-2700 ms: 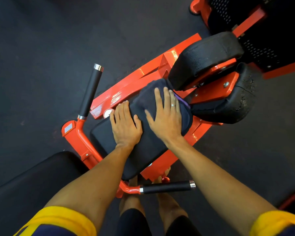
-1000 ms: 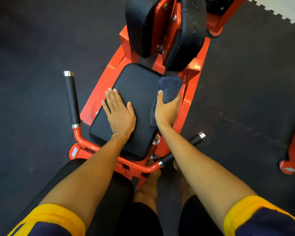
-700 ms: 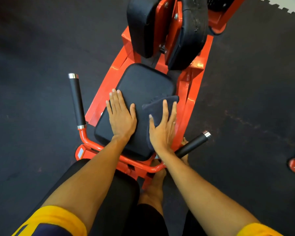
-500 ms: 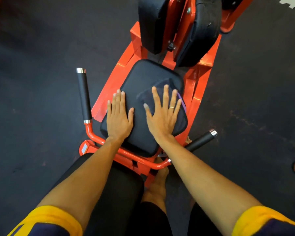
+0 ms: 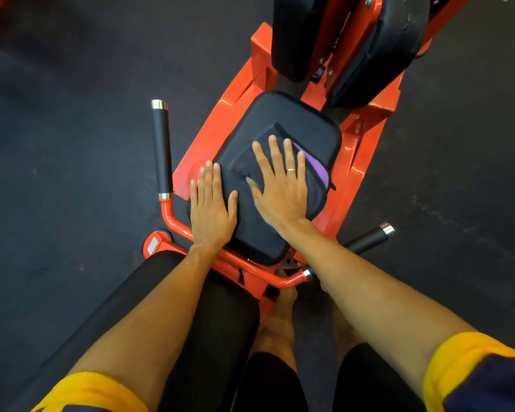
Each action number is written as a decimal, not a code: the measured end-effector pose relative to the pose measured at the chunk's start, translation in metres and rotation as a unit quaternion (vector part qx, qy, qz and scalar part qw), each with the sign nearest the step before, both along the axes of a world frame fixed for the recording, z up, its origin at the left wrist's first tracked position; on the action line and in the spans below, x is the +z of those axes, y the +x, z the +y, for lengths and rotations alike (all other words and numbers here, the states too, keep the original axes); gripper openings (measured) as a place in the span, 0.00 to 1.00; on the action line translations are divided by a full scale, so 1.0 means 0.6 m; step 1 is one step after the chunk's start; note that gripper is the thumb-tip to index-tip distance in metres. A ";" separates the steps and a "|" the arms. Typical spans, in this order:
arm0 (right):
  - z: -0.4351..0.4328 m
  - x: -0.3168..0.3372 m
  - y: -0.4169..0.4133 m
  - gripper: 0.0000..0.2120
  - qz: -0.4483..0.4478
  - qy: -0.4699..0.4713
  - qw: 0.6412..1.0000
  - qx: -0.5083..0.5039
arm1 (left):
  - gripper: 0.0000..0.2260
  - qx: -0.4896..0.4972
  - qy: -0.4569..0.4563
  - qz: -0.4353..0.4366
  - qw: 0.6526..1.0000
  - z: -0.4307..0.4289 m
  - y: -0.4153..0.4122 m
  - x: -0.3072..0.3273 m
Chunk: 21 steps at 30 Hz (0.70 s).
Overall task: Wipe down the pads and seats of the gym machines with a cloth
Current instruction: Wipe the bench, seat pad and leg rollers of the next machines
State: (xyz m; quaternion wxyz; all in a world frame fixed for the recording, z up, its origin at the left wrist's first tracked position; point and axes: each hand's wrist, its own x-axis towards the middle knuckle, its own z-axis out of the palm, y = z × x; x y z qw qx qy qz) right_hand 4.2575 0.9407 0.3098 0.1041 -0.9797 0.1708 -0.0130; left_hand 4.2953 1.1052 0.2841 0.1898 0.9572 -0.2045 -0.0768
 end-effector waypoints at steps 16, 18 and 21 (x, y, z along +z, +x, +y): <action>0.022 -0.008 0.059 0.34 -0.004 0.023 0.994 0.111 | 0.30 0.108 0.016 -0.001 0.994 -0.017 -0.037 -0.016; 0.005 -0.004 0.003 0.36 -0.007 0.019 0.989 0.145 | 0.30 0.107 0.010 -0.004 0.994 -0.018 -0.036 -0.013; -0.007 -0.002 -0.095 0.36 0.007 0.031 0.990 0.139 | 0.31 0.101 0.011 0.000 0.995 -0.016 -0.036 -0.014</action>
